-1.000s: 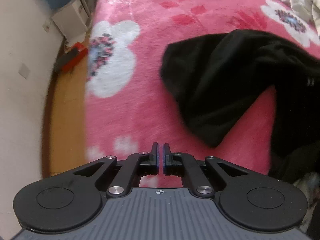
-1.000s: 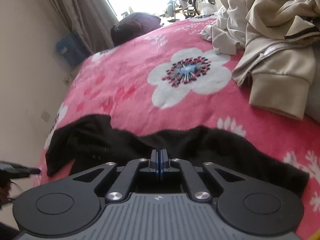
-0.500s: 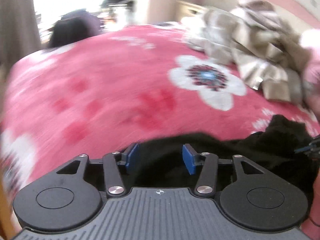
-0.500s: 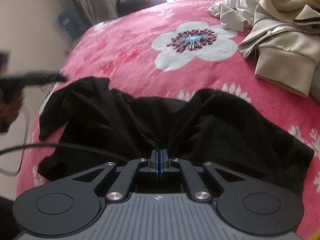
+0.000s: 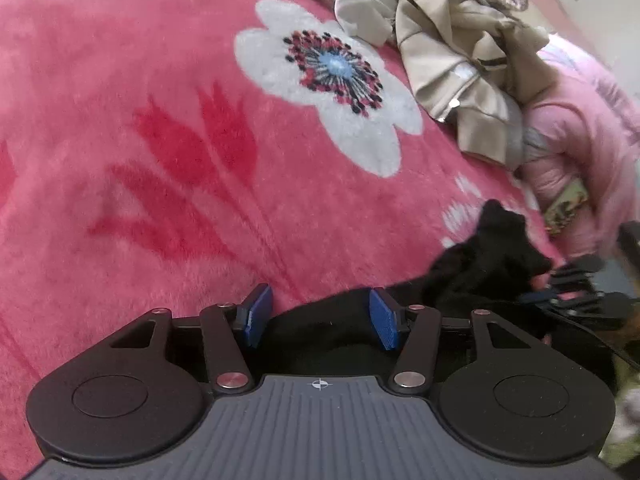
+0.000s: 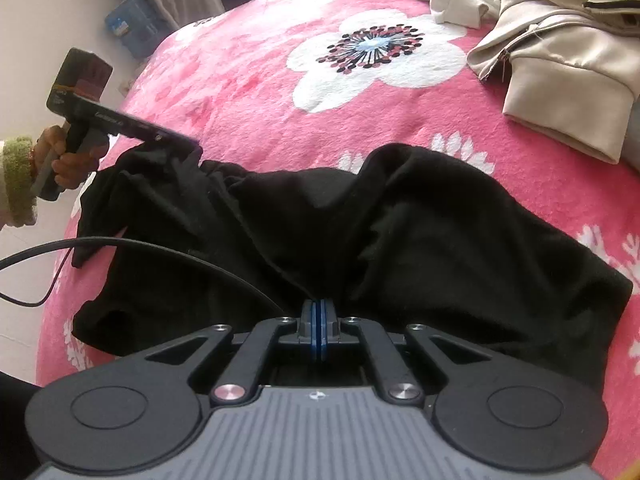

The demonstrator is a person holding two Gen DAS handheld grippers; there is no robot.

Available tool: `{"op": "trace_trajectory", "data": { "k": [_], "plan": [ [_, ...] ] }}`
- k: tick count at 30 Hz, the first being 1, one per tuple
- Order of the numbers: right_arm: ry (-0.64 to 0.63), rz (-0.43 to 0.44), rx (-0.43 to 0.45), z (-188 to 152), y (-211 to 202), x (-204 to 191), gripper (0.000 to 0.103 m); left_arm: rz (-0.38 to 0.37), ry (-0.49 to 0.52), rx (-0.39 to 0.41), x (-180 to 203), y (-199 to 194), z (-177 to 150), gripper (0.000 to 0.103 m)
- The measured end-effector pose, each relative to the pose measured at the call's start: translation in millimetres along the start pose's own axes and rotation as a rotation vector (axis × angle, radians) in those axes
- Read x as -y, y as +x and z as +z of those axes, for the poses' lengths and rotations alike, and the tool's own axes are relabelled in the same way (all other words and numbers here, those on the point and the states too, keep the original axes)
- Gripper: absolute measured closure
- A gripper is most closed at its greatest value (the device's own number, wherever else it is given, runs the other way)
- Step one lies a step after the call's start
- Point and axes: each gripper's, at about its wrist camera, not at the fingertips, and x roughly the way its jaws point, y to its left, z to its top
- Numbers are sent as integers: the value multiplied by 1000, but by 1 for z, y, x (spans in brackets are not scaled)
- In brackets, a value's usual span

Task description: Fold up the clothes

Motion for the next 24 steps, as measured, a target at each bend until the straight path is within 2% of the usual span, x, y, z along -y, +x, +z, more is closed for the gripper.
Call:
{"op": "trace_trajectory", "data": {
  "k": [3, 8, 13, 17, 24],
  "plan": [
    [-5, 8, 19, 1, -3, 0, 100, -24, 34, -10, 13, -9, -12, 61],
    [-9, 11, 40, 1, -5, 1, 100, 15, 102, 21, 48, -34, -47, 83],
    [-11, 14, 72, 1, -8, 0, 100, 109, 187, 80, 92, -63, -96, 85],
    [-19, 12, 95, 0, -8, -1, 100, 253, 318, 2, 121, -57, -131, 84],
    [-35, -1, 144, 1, -10, -6, 100, 412, 404, 42, 135, -52, -140, 77]
  ]
}}
